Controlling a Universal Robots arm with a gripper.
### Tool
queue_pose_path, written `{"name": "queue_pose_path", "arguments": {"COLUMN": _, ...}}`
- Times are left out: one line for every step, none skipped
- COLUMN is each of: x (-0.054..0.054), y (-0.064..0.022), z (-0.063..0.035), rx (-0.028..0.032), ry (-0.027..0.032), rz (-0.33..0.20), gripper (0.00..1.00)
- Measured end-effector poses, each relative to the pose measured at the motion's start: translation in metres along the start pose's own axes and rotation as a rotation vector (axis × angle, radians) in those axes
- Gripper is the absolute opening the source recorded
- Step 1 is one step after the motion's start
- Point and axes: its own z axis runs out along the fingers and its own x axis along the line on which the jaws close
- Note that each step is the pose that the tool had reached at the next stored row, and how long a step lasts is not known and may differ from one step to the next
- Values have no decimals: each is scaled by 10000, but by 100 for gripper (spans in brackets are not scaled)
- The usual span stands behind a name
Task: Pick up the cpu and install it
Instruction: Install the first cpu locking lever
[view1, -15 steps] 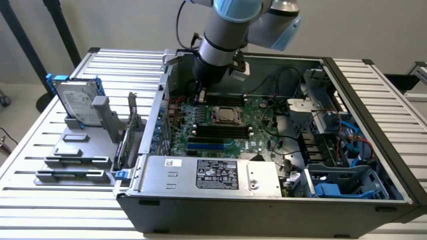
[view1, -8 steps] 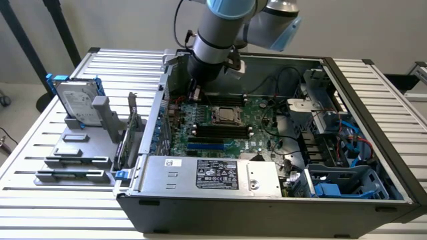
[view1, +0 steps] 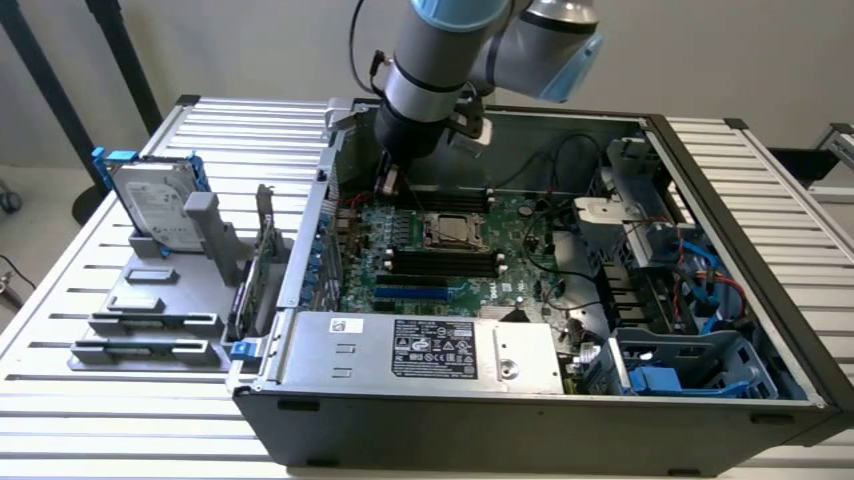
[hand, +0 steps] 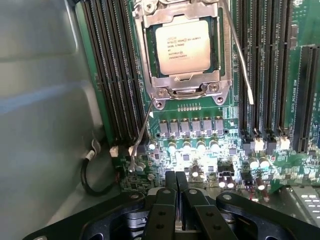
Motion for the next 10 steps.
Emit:
{"name": "queue_pose_path", "arguments": {"x": 0, "y": 0, "z": 0, "rx": -26, "ry": 42, "rz": 153, "gripper": 14}}
{"name": "queue_pose_path", "arguments": {"x": 0, "y": 0, "z": 0, "rx": -52, "ry": 82, "rz": 303, "gripper": 14}}
{"name": "queue_pose_path", "arguments": {"x": 0, "y": 0, "z": 0, "rx": -77, "ry": 123, "rz": 450, "gripper": 14}}
{"name": "queue_pose_path", "arguments": {"x": 0, "y": 0, "z": 0, "rx": -104, "ry": 165, "rz": 600, "gripper": 14}}
{"name": "queue_pose_path", "arguments": {"x": 0, "y": 0, "z": 0, "rx": -129, "ry": 206, "rz": 741, "gripper": 14}}
{"name": "queue_pose_path", "arguments": {"x": 0, "y": 0, "z": 0, "rx": -155, "ry": 244, "rz": 878, "gripper": 14}}
{"name": "queue_pose_path", "arguments": {"x": 0, "y": 0, "z": 0, "rx": -180, "ry": 282, "rz": 1012, "gripper": 14}}
{"name": "queue_pose_path", "arguments": {"x": 0, "y": 0, "z": 0, "rx": -205, "ry": 319, "rz": 1138, "gripper": 14}}
{"name": "queue_pose_path", "arguments": {"x": 0, "y": 0, "z": 0, "rx": -232, "ry": 361, "rz": 1264, "gripper": 14}}
{"name": "queue_pose_path", "arguments": {"x": 0, "y": 0, "z": 0, "rx": -259, "ry": 402, "rz": 1372, "gripper": 14}}
